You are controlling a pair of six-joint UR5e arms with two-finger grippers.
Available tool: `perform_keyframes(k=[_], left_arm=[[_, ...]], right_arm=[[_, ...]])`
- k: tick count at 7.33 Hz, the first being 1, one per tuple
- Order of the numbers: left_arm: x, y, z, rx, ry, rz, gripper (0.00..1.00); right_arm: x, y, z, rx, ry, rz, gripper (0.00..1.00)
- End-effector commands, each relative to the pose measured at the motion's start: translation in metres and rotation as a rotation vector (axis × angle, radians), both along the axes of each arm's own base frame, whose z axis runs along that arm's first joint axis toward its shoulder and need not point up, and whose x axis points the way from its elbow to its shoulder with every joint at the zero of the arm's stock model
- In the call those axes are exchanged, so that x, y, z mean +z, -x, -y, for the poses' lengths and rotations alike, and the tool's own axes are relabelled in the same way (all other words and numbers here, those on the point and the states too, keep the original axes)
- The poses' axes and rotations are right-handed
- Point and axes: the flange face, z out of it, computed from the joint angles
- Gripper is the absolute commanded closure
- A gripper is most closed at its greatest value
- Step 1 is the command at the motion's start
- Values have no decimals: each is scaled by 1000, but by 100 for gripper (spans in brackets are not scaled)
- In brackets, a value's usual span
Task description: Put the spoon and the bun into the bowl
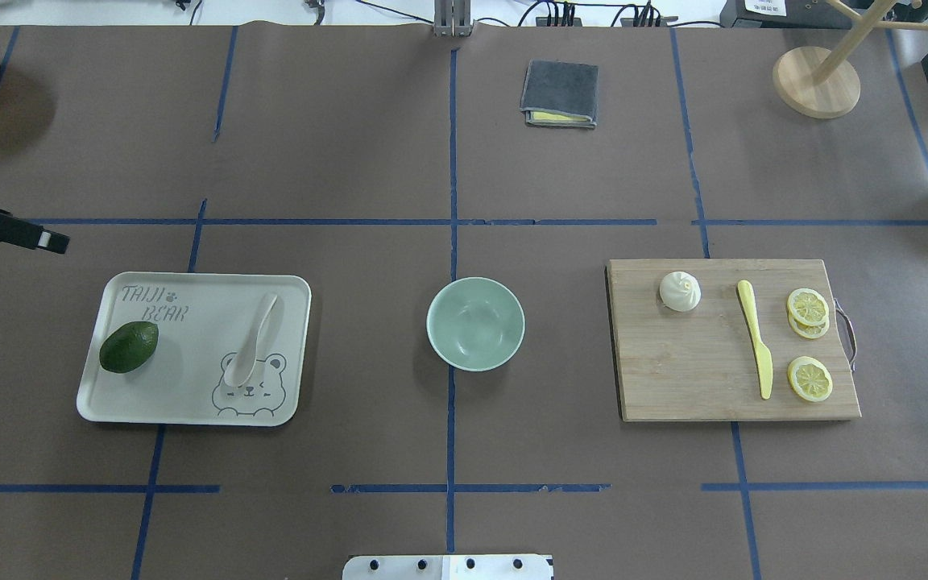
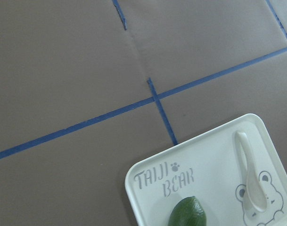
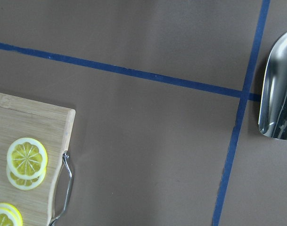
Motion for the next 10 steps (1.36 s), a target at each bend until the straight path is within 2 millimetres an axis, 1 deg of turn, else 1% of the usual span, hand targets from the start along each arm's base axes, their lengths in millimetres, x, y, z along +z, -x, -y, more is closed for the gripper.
perform_keyframes(k=[1, 2, 3, 4, 5, 6, 7, 9, 10], left_arm=[[-25, -74, -6, -37, 40, 2, 0], [-32, -99, -8, -27, 48, 28, 0], [-38, -145, -19, -12, 54, 103, 1], [-56, -199, -28, -10, 41, 209, 2], [-77, -225, -13, -10, 70, 280, 2], [-80, -234, -7, -7, 78, 289, 11], [-69, -240, -4, -3, 91, 305, 15], [-62, -246, -5, 6, 97, 311, 20], [-64, -254, -13, 28, 93, 303, 22]], right_arm=[[0, 3, 0, -4, 3, 0, 0], [0, 6, 0, -12, 2, 0, 0], [0, 8, 0, -18, -2, 0, 0], [1, 8, -1, -15, 5, 0, 0], [1, 12, -1, -26, 0, -4, 0], [4, 13, -1, -28, 3, -6, 0], [4, 15, -1, -32, 3, -6, 0], [4, 16, -1, -33, 5, -6, 0], [4, 17, -1, -33, 6, -6, 0]])
